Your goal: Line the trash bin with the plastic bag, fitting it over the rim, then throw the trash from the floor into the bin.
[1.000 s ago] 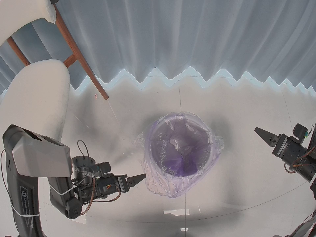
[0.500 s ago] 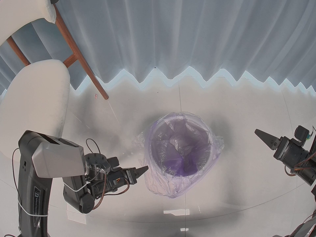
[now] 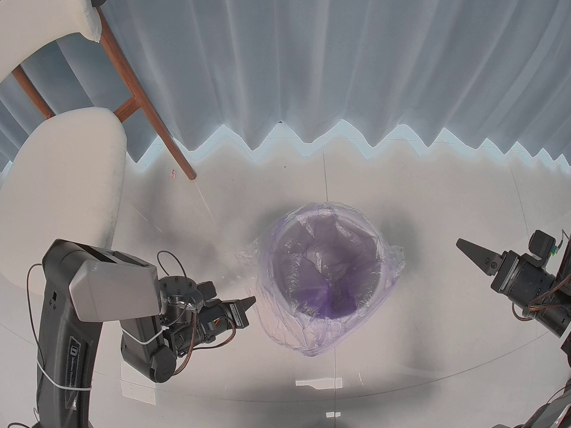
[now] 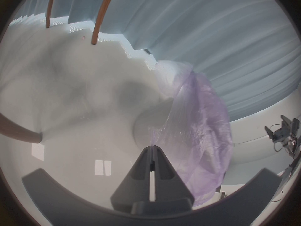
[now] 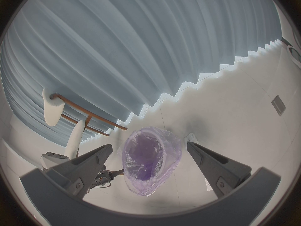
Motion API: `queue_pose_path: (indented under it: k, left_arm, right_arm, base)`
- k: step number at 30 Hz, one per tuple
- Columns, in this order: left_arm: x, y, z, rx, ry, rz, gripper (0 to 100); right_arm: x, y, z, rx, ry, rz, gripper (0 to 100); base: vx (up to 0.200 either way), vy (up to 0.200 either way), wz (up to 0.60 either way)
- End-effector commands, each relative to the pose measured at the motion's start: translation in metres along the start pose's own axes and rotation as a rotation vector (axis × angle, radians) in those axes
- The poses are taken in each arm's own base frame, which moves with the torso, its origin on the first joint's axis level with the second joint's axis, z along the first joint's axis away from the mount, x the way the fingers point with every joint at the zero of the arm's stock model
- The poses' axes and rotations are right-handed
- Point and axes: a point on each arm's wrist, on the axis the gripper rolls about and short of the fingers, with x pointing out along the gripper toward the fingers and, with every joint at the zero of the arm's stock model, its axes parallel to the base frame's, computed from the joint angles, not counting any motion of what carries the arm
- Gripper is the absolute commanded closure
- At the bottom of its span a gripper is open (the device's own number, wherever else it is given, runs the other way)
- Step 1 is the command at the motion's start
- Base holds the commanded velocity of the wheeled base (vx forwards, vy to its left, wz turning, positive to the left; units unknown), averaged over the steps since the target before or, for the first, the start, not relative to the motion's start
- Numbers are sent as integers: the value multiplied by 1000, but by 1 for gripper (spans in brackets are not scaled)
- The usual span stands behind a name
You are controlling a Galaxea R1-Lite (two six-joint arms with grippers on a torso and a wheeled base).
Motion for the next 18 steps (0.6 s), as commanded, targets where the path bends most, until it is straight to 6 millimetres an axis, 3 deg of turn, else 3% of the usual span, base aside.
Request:
queue_pose_path:
  k: [1, 18]
  left_arm:
    - [10, 9, -2, -1, -27, 41, 100]
    - [58, 23, 15, -23, -9, 298, 100]
  right_arm:
    - [1, -1, -1, 1, 8, -3, 0]
    - [-3, -4, -8, 7, 30, -19, 0]
  base:
    - [0, 0, 0]
    - [0, 0, 0]
